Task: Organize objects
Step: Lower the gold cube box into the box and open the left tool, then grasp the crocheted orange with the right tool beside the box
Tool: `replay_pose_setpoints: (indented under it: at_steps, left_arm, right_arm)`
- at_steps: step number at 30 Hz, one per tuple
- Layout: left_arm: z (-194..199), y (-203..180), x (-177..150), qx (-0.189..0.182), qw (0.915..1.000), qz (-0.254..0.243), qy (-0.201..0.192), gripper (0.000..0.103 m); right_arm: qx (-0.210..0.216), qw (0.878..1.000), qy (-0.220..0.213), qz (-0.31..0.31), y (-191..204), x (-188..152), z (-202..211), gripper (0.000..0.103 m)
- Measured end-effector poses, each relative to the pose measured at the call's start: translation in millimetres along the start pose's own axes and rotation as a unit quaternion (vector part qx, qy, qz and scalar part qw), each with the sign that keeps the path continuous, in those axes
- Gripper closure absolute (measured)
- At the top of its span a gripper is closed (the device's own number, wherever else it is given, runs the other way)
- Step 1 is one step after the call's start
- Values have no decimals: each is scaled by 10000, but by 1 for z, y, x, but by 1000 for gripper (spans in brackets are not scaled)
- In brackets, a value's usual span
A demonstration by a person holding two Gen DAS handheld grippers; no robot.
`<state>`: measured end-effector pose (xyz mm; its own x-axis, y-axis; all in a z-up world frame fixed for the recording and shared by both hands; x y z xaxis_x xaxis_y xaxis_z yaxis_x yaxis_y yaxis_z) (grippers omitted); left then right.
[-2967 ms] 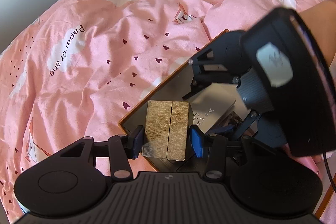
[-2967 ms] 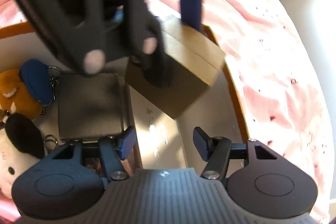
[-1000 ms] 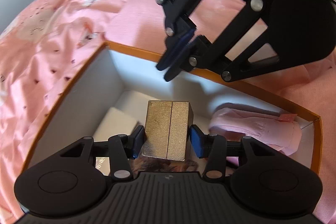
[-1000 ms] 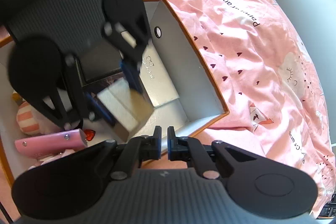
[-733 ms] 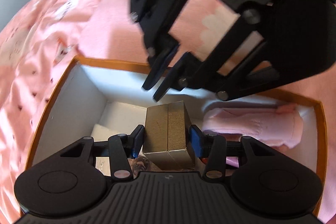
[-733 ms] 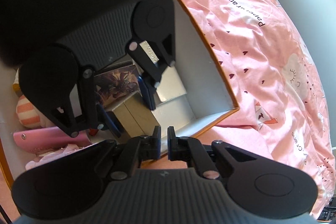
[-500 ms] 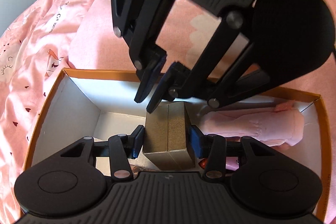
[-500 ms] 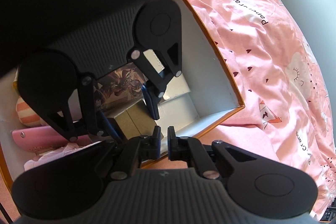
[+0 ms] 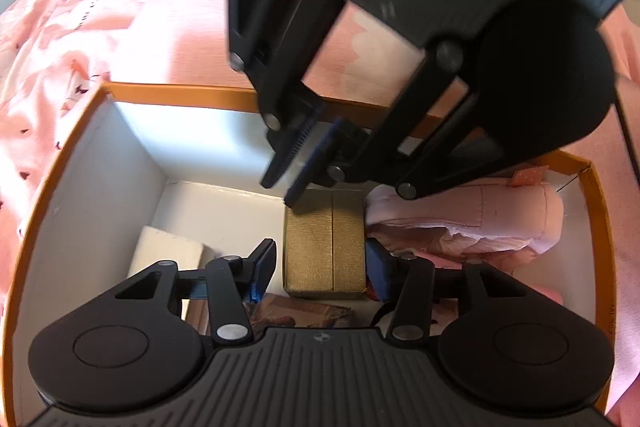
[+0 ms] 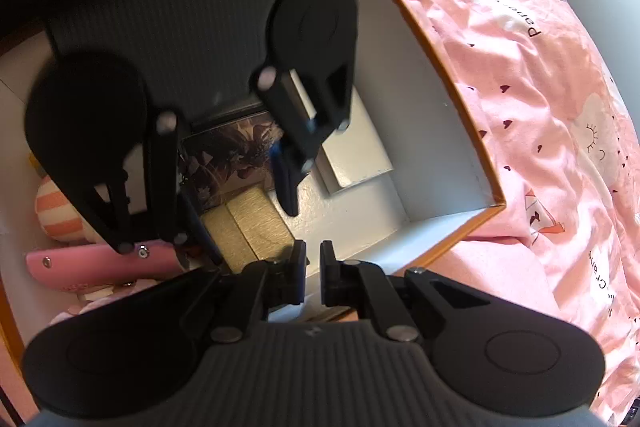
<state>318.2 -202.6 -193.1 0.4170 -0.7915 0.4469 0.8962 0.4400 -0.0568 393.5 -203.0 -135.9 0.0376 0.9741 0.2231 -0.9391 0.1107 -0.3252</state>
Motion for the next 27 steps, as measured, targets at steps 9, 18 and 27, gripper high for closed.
replay_pose_setpoints:
  at_steps: [9,18,27]
  left_arm:
    - [44,14,-13,10,9938,995,-486,45]
    - [85,30,-45,760,9750,1972,-685,45]
    - [168,50,-67,1465,9449,2791,-885,46]
  right_arm:
    - [-142,9998,109,-105,-7,6,-21,94]
    - [-119,9996,232,99,2,6,-26,95]
    - [-960,9926,-425,-606,4,39,25,93]
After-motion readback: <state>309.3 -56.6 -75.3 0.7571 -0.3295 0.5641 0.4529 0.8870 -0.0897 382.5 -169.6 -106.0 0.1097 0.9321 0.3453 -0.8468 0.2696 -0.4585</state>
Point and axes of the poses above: each gripper's, at about its wrist camera, not at the fingertips, and z roughly against the way its jaws point, y to its left, x to its top, the point moved 9 cm from there along -z, roughly the way its jaws point, and after that the axes turned 8 degrees about z, right-handed, at the moved point
